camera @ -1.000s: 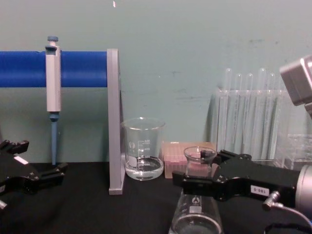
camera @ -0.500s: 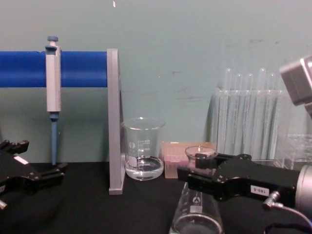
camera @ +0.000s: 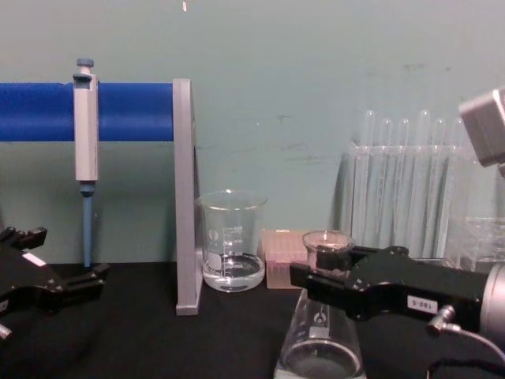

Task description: Grasp the erlenmeyer flask with one hand, shake it three times, then place it back.

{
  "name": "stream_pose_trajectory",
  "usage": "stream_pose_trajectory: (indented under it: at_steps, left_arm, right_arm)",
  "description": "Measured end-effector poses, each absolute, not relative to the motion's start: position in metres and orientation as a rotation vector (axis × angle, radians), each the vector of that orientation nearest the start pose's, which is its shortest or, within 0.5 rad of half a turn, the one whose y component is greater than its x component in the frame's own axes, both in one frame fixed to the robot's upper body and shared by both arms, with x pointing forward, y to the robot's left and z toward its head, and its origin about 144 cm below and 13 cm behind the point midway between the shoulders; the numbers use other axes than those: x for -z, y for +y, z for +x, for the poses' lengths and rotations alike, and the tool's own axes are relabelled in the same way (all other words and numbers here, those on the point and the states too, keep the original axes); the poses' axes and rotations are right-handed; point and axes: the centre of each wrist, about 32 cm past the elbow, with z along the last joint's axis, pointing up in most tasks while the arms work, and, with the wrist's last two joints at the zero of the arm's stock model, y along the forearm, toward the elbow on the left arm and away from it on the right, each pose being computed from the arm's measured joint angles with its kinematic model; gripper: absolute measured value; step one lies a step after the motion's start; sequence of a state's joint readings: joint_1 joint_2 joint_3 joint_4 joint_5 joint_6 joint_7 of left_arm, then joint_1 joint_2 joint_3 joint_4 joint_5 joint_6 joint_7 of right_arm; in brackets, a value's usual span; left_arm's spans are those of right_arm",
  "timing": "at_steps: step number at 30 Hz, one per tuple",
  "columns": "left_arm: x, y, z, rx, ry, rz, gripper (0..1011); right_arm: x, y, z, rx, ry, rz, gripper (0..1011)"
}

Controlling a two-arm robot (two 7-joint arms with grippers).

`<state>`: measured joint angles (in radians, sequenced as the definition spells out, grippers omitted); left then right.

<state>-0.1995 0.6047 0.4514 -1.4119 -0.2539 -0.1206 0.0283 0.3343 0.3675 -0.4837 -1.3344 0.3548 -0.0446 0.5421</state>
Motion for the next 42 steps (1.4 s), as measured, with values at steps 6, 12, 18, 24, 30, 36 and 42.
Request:
stream_pose_trajectory:
  at_steps: [6, 12, 18, 24, 30, 36, 42]
  left_arm:
    - [-1.140, 0.310, 0.489, -1.248, -0.285, 0.304, 1001]
    - [-1.140, 0.310, 0.489, -1.248, -0.285, 0.304, 1001]
    - [-1.140, 0.310, 0.489, -1.248, -0.285, 0.304, 1001]
    - [-1.140, 0.310, 0.489, -1.248, -0.285, 0.304, 1001]
    - [-1.140, 0.310, 0.489, -1.248, -0.285, 0.304, 1001]
    - [-1.140, 0.310, 0.489, -1.248, -0.285, 0.304, 1001]
    - [-1.140, 0.310, 0.489, -1.248, -0.285, 0.304, 1001]
  right_arm:
    - [-1.159, -0.224, 0.527, 0.705, -0.057, -0.095, 451]
    - [-1.168, -0.223, 0.527, 0.724, -0.071, -0.088, 451]
    - [-1.182, -0.222, 0.526, 0.751, -0.086, -0.078, 451]
    - [-1.198, -0.222, 0.523, 0.779, -0.097, -0.073, 451]
    - [-1.210, -0.221, 0.522, 0.798, -0.105, -0.072, 451]
    - [-1.223, -0.221, 0.520, 0.815, -0.118, -0.060, 451]
    - [-1.233, -0.222, 0.519, 0.828, -0.128, -0.057, 451]
